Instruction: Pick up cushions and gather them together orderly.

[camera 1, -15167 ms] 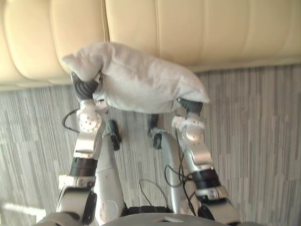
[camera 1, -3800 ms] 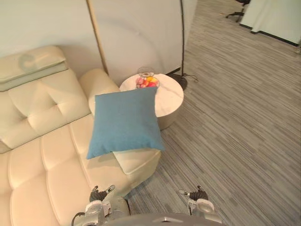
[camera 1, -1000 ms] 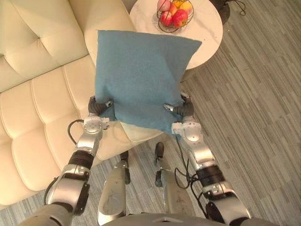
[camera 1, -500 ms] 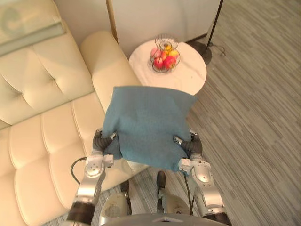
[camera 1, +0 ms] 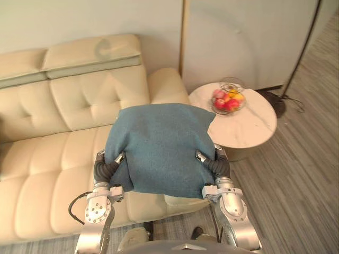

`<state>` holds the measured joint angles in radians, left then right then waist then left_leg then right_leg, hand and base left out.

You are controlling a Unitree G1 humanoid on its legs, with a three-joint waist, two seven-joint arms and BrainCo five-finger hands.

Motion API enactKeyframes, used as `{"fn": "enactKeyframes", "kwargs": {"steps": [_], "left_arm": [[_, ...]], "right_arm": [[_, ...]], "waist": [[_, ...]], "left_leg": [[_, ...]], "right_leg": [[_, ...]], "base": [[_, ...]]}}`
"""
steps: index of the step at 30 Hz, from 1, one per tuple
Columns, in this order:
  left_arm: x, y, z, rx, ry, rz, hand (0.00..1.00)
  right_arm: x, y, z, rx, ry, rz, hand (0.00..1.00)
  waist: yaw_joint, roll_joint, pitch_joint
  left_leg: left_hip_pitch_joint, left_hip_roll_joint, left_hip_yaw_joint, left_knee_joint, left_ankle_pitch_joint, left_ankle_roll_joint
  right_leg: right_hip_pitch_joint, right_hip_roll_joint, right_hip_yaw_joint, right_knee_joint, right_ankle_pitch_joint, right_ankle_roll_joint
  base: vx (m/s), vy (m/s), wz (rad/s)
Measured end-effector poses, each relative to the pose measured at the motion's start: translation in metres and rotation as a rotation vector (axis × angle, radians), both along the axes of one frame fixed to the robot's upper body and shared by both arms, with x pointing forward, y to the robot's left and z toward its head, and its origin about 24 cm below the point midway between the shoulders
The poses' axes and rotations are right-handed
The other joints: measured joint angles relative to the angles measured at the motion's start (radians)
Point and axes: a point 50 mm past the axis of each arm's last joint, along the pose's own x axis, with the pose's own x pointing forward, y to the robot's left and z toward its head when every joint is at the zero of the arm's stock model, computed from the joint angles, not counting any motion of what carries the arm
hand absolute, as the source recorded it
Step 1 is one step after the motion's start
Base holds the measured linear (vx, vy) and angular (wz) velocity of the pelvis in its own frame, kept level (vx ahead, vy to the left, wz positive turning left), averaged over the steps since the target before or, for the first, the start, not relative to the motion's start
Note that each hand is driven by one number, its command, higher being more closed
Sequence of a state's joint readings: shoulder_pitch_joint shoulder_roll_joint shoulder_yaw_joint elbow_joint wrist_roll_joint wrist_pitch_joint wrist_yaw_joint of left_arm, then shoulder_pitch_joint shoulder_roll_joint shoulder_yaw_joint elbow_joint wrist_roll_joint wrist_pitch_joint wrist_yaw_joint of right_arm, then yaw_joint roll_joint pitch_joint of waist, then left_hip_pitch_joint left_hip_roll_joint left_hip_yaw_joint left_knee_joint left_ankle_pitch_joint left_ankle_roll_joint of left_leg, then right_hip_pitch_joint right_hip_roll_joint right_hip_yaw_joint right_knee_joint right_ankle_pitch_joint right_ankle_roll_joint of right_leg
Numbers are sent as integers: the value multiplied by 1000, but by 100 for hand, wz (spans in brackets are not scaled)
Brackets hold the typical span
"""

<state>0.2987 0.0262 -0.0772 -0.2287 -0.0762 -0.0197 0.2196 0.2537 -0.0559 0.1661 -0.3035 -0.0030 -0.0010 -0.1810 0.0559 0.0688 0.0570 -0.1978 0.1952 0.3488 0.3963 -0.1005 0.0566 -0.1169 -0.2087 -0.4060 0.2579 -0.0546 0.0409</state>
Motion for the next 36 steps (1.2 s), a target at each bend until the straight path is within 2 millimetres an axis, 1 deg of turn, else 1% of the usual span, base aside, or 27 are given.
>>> {"fn": "enactKeyframes", "kwargs": {"steps": [1, 2, 3, 4, 5, 8, 10, 11, 12, 14, 15, 16, 17, 18, 19, 20, 22, 23, 24, 25, 26, 27, 28, 30, 33, 34, 36], "left_arm": [[1, -3, 0, -11, -2, -6, 100], [2, -4, 1, -6, -5, -14, 100], [4, -3, 1, 11, -10, -30, 100], [9, -7, 2, 8, -16, -48, 100], [13, -12, -1, -3, -9, -62, 100], [16, -11, -19, 12, 66, -74, 100], [15, -9, -27, 23, 103, -75, 100], [14, -9, -28, 23, 111, -75, 100], [14, -9, -29, 24, 113, -76, 100], [14, -7, -29, 33, 115, -81, 100], [14, -7, -29, 34, 116, -85, 100], [15, -6, -28, 43, 115, -91, 100], [15, -11, -28, 23, 113, -104, 100], [14, -13, -28, 13, 112, -108, 100], [17, -10, -26, 32, 108, -107, 100], [18, -6, -26, 53, 114, -106, 100], [18, -8, -22, 53, 99, -120, 100], [18, -14, -20, 50, 87, -159, 100], [18, -17, -19, 47, 84, -173, 100], [16, -25, -21, 37, 89, -200, 100], [14, -26, -22, 34, 93, -200, 100], [11, -25, -21, 32, 90, -193, 100], [10, -25, -19, 29, 86, -191, 100], [8, -24, -20, 25, 91, -182, 100], [5, -22, -21, 13, 95, -161, 100], [6, -22, -21, 7, 93, -158, 100], [6, -24, -20, -1, 90, -160, 100]], "right_arm": [[0, -2, 0, -4, 1, -5, 100], [1, -3, -1, -7, 4, -7, 100], [2, -5, -2, -4, 6, -14, 100], [6, -9, -1, 0, 0, -31, 100], [15, -12, -4, -3, 6, -47, 100], [24, -12, -25, -1, 94, -54, 100], [23, -10, -41, 31, 164, -54, 100], [22, -9, -46, 41, 189, -56, 100], [19, -8, -52, 63, 221, -60, 100], [13, -7, -57, 97, 244, -63, 100], [13, -7, -57, 98, 245, -64, 100], [13, -7, -57, 105, 242, -67, 100], [10, -12, -55, 104, 230, -79, 100], [9, -14, -53, 97, 226, -81, 100], [11, -11, -55, 109, 232, -77, 100], [10, -8, -56, 136, 237, -68, 100], [7, -10, -53, 133, 227, -68, 100], [1, -17, -54, 125, 230, -83, 100], [-2, -20, -54, 121, 231, -93, 100], [-8, -28, -56, 102, 243, -110, 100], [-9, -29, -57, 95, 248, -110, 100], [-10, -29, -57, 93, 249, -104, 100], [-10, -28, -58, 93, 252, -100, 100], [-15, -27, -57, 93, 257, -96, 100], [-15, -27, -44, 79, 204, -81, 100], [-13, -29, -38, 70, 177, -78, 100], [-13, -30, -36, 66, 169, -83, 100]], "waist": [[-4, 11, -7], [-16, 12, -12], [-47, -35, -34], [-55, -26, -46], [-50, -19, -43], [-46, -53, -37], [-44, -61, -13], [-42, -64, -8], [-40, -65, 15], [-56, -80, 46], [-66, -84, 49], [-92, -137, 49], [-83, -124, 56], [-70, -96, 58], [-51, -122, 80], [-49, -128, 79], [-69, -126, 79], [-95, -130, 76], [-100, -131, 74], [-117, -106, 65], [-112, -92, 56], [-107, -58, 40], [-106, -41, 30], [-106, -30, 26], [-109, -13, 16], [-102, -22, 21], [-87, -30, 27]], "left_leg": [[-14, 22, 8, 32, 23, -38], [-30, -3, 21, 26, 25, -35], [-15, -61, -34, -96, 29, -25], [-20, -48, 27, -89, -30, -8], [-22, -2, 70, -56, -38, -90], [-19, -109, 52, -169, 28, -51], [-19, -151, 34, -167, 24, -35], [-18, -158, 32, -163, 19, -27], [-18, -166, 12, -145, 12, -17], [-25, -188, -37, -139, 11, -15], [-33, -196, -49, -142, 11, -16], [-29, -258, -59, -166, 7, -7], [-54, -208, -51, 138, -95, 11], [-13, -184, -71, 101, -185, -6], [-2, -190, -76, 99, -192, 21], [-4, -184, -88, 80, -190, 38], [-1, -190, -139, 45, -180, 33], [10, -220, -188, 21, -175, 24], [14, -224, -190, 21, -176, 20], [22, -221, -211, 26, -188, 1], [23, -212, -213, 26, -195, -7], [22, -181, -212, 44, -209, -40], [19, -159, -199, 75, -212, -69], [16, -96, -115, 185, -191, -109], [-33, -26, -46, 365, -160, -105], [-91, 8, -12, 481, -132, -88], [-106, 32, -2, 482, -186, -79]], "right_leg": [[-6, -6, -13, 42, -8, 9], [-20, -10, -4, 59, -40, 2], [-39, -28, 33, 18, -54, 0], [-39, -50, -30, 1, -13, 27], [-46, -46, -49, -11, 25, 49], [-30, -93, -44, -103, 89, 29], [-26, -124, -34, -84, 93, 23], [-29, -132, -23, -66, 84, 10], [-42, -126, 38, -17, 41, -23], [-71, -64, 225, 64, -51, -16], [-78, -49, 250, 77, -69, -9], [-103, -72, 308, 82, -108, 4], [-121, -51, 295, 146, -130, 10], [-124, -22, 288, 167, -129, 9], [-151, -26, 308, 226, -144, 20], [-186, -11, 266, 252, -156, 16], [-218, 34, 220, 256, -169, 4], [-217, 49, 203, 243, -165, -20], [-214, 51, 203, 243, -154, -41], [-189, 51, 175, 247, -148, -35], [-182, 55, 166, 242, -150, -34], [-161, 67, 141, 227, -148, -33], [-145, 79, 120, 213, -149, -39], [-80, 108, 107, 179, -152, -44], [-36, 137, 127, 136, -156, -50], [-2, 134, 166, 96, -156, -51], [25, 124, 215, 67, -155, -48]], "base": [[-83, 98, 60], [-130, 54, 108], [-139, 101, 136], [-155, 143, 136], [-159, 239, 96], [-164, 235, 53], [-167, 227, 43], [-142, 170, 36], [-111, 113, 40], [-115, 27, 77], [-84, -6, 117], [-44, 20, 107], [-31, 12, 80], [-56, 64, 10], [-83, 1, -18], [-75, -5, 2], [25, -86, 69], [120, -105, 105], [218, -172, 133], [257, -160, 74], [355, -163, 50], [312, -108, 2], [326, -108, 3], [343, -138, -3], [272, -10, -38], [241, 92, -51], [201, 133, -69]]}}
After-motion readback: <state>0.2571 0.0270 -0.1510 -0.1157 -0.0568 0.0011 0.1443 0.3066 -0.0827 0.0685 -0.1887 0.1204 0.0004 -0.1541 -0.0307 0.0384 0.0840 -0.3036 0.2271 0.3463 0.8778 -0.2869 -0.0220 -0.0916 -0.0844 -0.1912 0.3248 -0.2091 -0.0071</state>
